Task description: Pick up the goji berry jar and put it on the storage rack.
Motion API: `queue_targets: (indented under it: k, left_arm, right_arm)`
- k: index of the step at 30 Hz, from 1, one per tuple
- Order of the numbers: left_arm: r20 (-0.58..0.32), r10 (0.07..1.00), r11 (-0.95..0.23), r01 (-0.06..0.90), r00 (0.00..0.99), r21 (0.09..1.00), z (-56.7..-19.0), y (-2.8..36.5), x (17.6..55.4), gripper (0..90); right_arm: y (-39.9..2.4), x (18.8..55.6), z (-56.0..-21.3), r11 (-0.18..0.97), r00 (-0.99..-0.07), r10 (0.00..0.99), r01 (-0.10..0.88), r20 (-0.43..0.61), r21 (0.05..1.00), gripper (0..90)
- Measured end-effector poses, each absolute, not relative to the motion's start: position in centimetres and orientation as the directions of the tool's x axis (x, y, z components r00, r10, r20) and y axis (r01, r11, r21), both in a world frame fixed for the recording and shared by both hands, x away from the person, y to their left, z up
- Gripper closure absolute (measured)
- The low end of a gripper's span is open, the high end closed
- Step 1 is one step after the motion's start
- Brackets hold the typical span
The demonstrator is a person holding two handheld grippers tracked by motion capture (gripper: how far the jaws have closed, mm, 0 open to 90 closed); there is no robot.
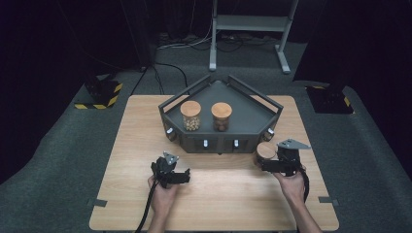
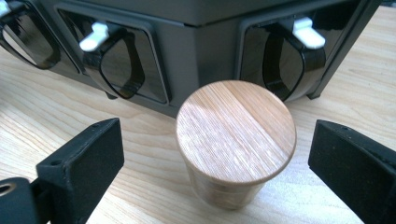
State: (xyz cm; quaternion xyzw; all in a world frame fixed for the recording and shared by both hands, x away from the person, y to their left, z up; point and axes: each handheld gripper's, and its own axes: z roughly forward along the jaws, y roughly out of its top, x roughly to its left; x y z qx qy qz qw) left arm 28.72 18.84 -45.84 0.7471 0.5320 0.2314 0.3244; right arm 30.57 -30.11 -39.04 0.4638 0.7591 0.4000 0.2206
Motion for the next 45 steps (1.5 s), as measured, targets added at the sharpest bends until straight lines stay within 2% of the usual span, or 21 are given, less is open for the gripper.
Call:
queue_targets:
  k: [22,45]
  left_arm:
    - [0.001,0.945,-0.224,0.645,0.327,0.731,-45.8,18.8,28.7,2.5]
    - [0.001,0.945,-0.223,0.645,0.327,0.731,-45.8,18.8,28.7,2.5]
  right_arm:
    - [-28.8,31.9,-40.5,0.284,-0.436,0.9,0.59,0.003,0.756,5.0]
    - [-28.0,32.5,-41.3,0.293,-0.414,0.91,0.594,-0.028,0.749,11.6]
